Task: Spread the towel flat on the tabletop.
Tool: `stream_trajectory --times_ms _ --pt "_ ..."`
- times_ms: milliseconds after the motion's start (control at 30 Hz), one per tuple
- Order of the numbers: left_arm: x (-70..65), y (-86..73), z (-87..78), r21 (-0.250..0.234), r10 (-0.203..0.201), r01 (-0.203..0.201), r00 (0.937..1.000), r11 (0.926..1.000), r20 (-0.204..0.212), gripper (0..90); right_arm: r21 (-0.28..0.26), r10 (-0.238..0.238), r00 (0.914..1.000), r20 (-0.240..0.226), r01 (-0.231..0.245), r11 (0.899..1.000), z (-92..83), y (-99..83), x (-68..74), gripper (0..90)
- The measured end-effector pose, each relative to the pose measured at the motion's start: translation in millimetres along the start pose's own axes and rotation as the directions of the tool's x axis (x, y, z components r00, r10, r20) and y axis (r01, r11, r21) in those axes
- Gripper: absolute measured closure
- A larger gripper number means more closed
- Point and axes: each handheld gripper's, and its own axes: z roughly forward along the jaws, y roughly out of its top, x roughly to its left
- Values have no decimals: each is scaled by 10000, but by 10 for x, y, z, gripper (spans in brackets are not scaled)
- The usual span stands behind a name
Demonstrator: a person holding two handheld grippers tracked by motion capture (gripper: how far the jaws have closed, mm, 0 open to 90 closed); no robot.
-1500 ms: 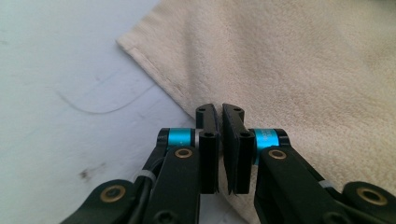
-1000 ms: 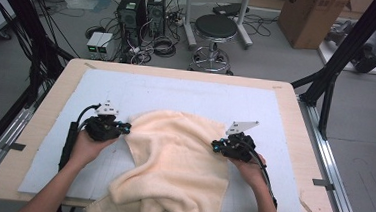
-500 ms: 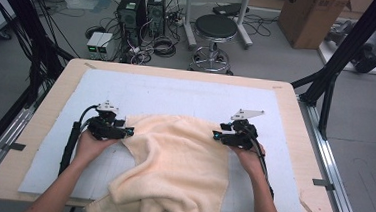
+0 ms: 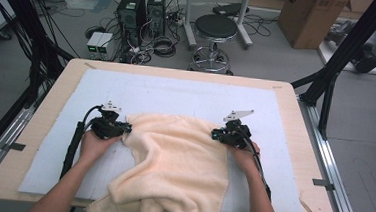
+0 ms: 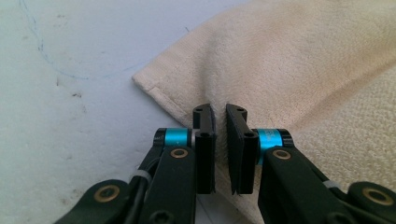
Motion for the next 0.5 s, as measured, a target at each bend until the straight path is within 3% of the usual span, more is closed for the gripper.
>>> stream_trajectory --times_ms 267,400,500 --pt "48 14 -106 -471 1 5 9999 9989 134 833 -213 -123 9996 -247 118 9997 -67 34 31 865" --pt "59 15 -150 -395 206 -201 9997 9990 127 838 -79 -233 9992 -329 230 9997 -61 67 48 867" --pt "86 7 -177 -380 127 -119 9997 9992 186 838 -189 -245 9989 -411 238 9995 -72 103 78 867"
